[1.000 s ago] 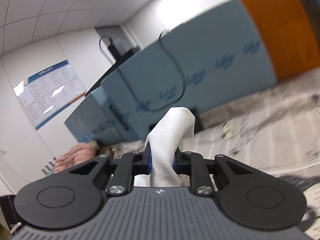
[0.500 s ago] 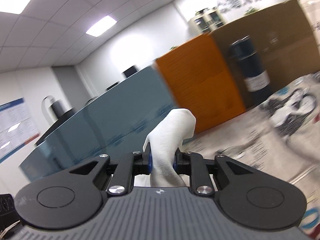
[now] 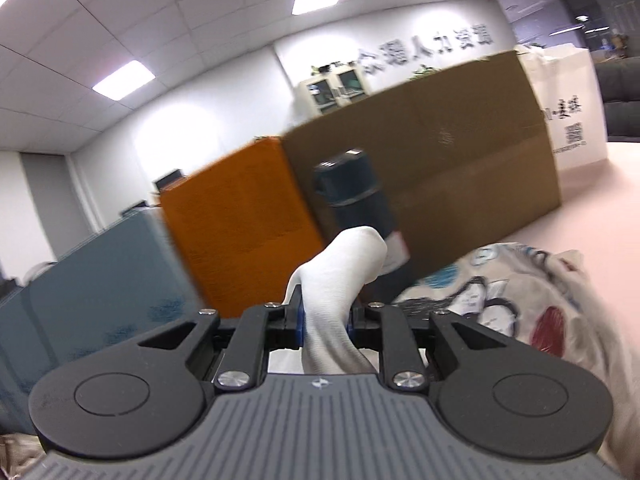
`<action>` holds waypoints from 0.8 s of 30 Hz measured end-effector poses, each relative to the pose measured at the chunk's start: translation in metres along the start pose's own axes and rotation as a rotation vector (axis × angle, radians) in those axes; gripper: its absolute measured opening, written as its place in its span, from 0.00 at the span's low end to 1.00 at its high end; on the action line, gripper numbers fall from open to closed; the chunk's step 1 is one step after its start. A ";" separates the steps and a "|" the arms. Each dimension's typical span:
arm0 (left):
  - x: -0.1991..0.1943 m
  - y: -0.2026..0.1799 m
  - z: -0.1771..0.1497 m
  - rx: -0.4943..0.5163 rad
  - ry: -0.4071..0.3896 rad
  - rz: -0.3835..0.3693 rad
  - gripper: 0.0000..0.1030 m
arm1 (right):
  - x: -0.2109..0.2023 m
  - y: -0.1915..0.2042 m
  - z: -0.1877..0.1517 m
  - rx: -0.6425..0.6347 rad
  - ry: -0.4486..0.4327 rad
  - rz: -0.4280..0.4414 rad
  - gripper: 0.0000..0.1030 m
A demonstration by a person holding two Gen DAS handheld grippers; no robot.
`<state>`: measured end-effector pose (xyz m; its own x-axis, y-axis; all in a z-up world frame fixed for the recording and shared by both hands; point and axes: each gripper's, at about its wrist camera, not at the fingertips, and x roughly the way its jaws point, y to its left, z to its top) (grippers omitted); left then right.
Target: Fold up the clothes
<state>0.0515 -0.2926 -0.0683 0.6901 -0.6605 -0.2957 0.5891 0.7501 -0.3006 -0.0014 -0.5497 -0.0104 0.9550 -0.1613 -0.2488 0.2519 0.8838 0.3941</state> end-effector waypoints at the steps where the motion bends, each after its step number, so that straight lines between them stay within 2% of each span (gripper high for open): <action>1: 0.008 0.000 -0.003 -0.017 0.016 -0.006 0.22 | 0.005 -0.006 -0.001 -0.007 0.005 -0.022 0.15; 4: 0.027 -0.005 -0.008 -0.050 0.070 -0.019 0.23 | 0.019 -0.025 -0.006 -0.017 0.037 -0.085 0.15; 12: 0.047 -0.016 -0.030 -0.041 0.211 -0.009 0.26 | 0.049 -0.054 -0.023 -0.050 0.127 -0.206 0.15; 24: 0.046 -0.017 -0.033 -0.020 0.211 -0.002 0.33 | 0.064 -0.055 -0.043 -0.148 0.158 -0.296 0.17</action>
<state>0.0599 -0.3371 -0.1067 0.5845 -0.6561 -0.4775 0.5805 0.7492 -0.3189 0.0386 -0.5901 -0.0858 0.8054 -0.3596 -0.4712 0.4770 0.8651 0.1550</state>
